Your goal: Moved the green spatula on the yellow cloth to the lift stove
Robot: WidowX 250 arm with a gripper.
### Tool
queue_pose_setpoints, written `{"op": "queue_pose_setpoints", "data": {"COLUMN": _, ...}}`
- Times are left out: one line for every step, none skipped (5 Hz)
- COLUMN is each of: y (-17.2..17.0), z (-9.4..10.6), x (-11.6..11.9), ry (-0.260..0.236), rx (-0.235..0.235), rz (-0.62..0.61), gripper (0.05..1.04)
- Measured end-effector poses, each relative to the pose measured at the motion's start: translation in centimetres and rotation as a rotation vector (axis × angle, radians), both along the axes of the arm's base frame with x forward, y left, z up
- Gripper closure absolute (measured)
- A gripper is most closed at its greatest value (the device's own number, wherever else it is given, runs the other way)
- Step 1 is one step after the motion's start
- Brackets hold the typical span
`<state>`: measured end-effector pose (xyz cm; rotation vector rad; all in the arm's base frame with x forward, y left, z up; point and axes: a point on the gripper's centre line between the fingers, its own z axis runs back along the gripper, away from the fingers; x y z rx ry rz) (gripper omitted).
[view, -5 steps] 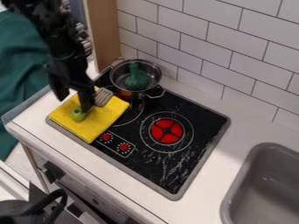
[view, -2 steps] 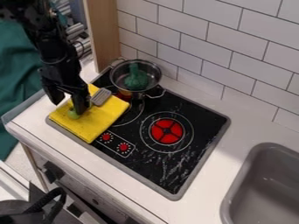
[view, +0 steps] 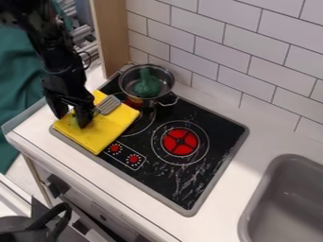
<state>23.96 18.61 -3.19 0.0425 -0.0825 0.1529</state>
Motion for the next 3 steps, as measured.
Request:
{"op": "queue_pose_setpoints", "data": {"y": -0.37, "z": -0.13, "x": 0.27, "ry": 0.004, "rx": 0.010, "rz": -0.006, "gripper": 0.631}}
{"op": "queue_pose_setpoints", "data": {"y": -0.69, "z": -0.15, "x": 0.42, "ry": 0.017, "rx": 0.023, "rz": -0.016, "gripper": 0.689}}
{"op": "queue_pose_setpoints", "data": {"y": -1.33, "z": 0.31, "x": 0.16, "ry": 0.028, "rx": 0.028, "rz": -0.021, "gripper": 0.690}}
